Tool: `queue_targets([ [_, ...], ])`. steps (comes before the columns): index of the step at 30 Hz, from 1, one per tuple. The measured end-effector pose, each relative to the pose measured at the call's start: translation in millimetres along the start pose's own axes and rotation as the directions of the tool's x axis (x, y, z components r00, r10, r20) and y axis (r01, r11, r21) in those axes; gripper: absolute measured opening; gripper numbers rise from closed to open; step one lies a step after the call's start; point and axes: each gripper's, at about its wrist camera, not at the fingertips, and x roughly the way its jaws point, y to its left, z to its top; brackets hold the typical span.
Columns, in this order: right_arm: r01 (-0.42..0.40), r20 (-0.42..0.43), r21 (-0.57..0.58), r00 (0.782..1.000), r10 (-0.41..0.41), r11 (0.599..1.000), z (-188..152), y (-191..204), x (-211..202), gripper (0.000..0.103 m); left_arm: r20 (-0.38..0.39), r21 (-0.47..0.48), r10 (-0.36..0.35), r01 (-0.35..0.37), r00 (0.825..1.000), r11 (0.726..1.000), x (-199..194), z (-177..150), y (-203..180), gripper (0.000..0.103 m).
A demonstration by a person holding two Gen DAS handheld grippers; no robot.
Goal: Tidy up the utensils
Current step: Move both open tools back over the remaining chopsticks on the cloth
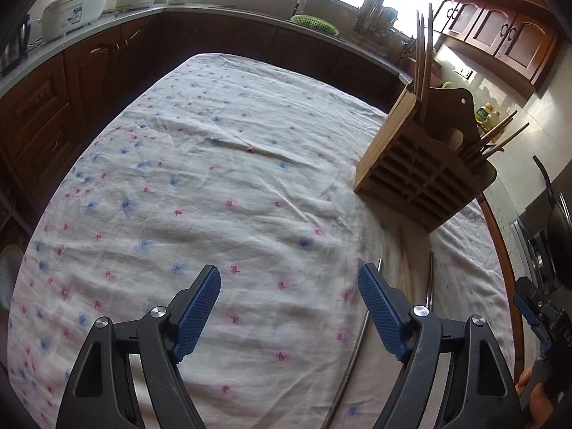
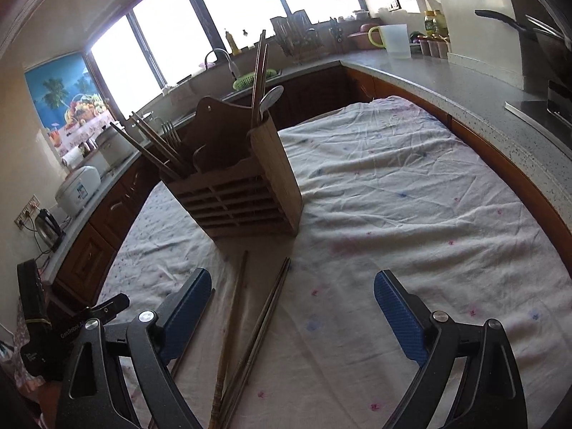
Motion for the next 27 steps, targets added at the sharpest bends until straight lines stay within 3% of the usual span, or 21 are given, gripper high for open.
queue_targets([
  [3,0.024,-0.036,-0.024,0.999,-0.025,0.999,-6,3,3,0.094,-0.001,0.022,-0.020,0.020,1.000,1.000,6,-5,-4,0.079],
  [7,0.014,-0.002,-0.017,1.000,-0.014,1.000,-29,-1,-3,0.093,0.064,0.050,-0.046,0.042,0.997,0.998,6,-24,2,0.079],
  [10,0.018,0.032,0.017,0.999,-0.019,1.000,-52,-5,-20,0.094,0.104,0.039,-0.056,0.052,0.993,0.998,-16,-47,9,0.079],
  [12,-0.020,0.040,0.029,0.999,0.019,0.999,-64,-4,-33,0.094,0.137,0.044,-0.065,0.059,0.988,0.997,-36,-64,13,0.079],
  [16,-0.016,0.068,-0.050,0.998,0.019,0.999,-87,9,-57,0.091,0.178,0.024,-0.060,0.057,0.982,0.998,-68,-95,22,0.079],
  [18,-0.037,0.062,-0.066,0.997,0.041,0.997,-91,14,-63,0.084,0.178,0.020,-0.054,0.052,0.983,0.998,-81,-105,25,0.079],
  [23,-0.102,0.012,-0.096,0.995,0.104,0.990,-84,29,-62,0.051,0.185,0.072,-0.029,0.016,0.982,0.997,-105,-116,21,0.079],
  [27,-0.138,0.001,-0.121,0.990,0.139,0.983,-66,42,-44,0.044,0.152,0.109,-0.027,0.011,0.988,0.994,-100,-108,15,0.078],
])
